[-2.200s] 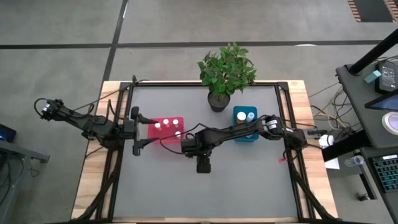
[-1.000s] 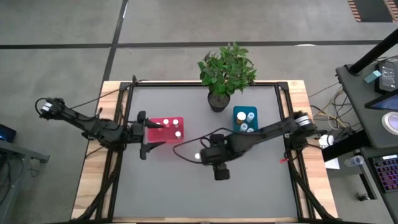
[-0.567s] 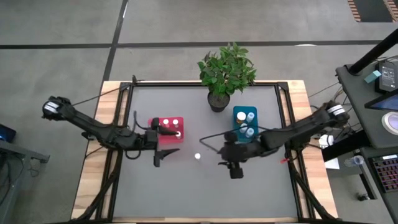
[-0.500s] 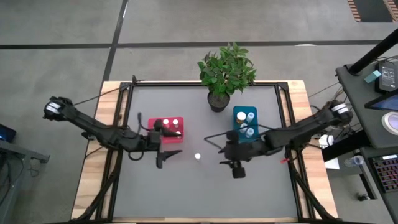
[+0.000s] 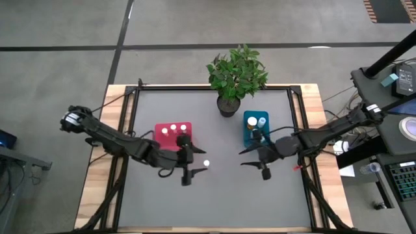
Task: Pick and place medicine bottles into bin by pill shape (circle, oval)
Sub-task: Put the small pink pill bottle into the pink bin
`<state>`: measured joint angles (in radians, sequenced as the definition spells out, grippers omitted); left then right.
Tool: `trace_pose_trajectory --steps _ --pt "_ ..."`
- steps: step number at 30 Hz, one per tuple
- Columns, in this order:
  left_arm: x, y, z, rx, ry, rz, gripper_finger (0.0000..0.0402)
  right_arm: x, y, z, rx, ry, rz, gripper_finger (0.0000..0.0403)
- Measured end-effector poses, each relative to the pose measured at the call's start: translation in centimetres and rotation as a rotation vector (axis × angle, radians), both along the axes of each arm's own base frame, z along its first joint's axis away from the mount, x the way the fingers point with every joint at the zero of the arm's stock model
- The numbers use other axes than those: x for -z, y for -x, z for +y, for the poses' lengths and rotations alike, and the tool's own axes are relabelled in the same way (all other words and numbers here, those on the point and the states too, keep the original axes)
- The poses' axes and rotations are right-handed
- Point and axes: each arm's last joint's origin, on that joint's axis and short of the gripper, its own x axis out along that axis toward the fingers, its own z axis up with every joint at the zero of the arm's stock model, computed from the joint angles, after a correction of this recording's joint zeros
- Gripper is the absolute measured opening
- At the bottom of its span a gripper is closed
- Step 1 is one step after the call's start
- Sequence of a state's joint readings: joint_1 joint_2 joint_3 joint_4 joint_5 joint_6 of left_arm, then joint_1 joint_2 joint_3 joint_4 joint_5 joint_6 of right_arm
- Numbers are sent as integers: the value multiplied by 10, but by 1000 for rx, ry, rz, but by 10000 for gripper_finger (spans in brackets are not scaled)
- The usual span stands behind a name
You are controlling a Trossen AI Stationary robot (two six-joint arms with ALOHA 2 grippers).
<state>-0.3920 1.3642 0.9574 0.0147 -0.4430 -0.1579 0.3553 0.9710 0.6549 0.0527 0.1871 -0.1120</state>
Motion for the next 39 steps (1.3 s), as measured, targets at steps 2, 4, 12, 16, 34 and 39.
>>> trace_pose_trajectory --steps 2,4,12,16,34,39 --pt "-1 -7 -2 -10 5 78 286 -2 8 -3 -5 2 -33 170" --pt "0 -15 -3 -25 12 158 286 -2 16 -6 -6 -1 -52 168" --pt "28 -53 2 -33 95 417 286 -9 41 -15 -13 -3 -133 166" --pt "52 -70 5 -31 91 541 286 -10 47 -18 -13 -9 -149 164" --pt "92 -81 9 -91 -16 681 265 -8 49 -18 -18 8 -140 160" --pt "92 -81 10 -91 -16 681 217 -7 49 -18 -17 7 -139 157"
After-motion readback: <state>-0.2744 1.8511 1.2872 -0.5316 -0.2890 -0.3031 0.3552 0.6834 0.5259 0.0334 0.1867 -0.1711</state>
